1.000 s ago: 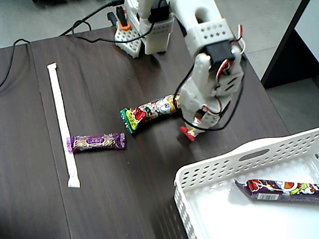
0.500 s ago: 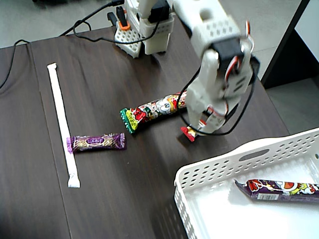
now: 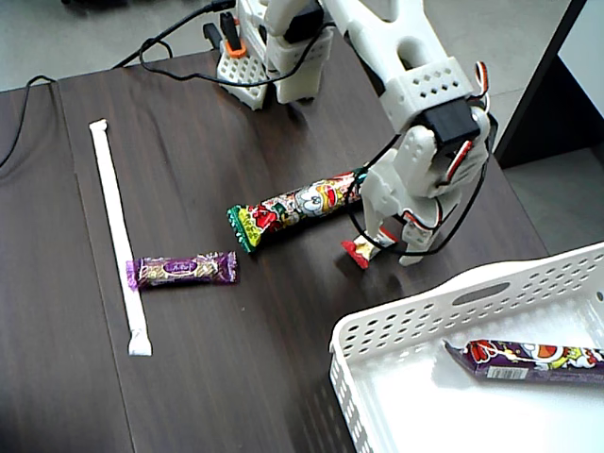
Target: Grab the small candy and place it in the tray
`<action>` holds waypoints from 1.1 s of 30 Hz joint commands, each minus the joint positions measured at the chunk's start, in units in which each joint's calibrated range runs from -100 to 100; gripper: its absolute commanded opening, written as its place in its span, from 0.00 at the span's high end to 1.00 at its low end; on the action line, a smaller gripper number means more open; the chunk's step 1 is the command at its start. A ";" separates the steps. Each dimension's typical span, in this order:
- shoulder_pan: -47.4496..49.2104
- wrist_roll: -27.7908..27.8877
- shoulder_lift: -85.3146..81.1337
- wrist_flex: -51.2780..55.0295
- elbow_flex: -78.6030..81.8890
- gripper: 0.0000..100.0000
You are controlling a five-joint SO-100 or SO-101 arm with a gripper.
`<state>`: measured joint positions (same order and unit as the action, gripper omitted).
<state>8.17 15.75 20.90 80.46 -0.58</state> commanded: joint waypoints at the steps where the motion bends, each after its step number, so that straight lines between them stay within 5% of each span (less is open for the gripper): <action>1: 0.11 0.41 -0.85 1.90 0.76 0.79; 33: -2.98 3.30 1.41 -3.32 4.05 0.74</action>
<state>5.70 18.81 23.32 76.96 3.78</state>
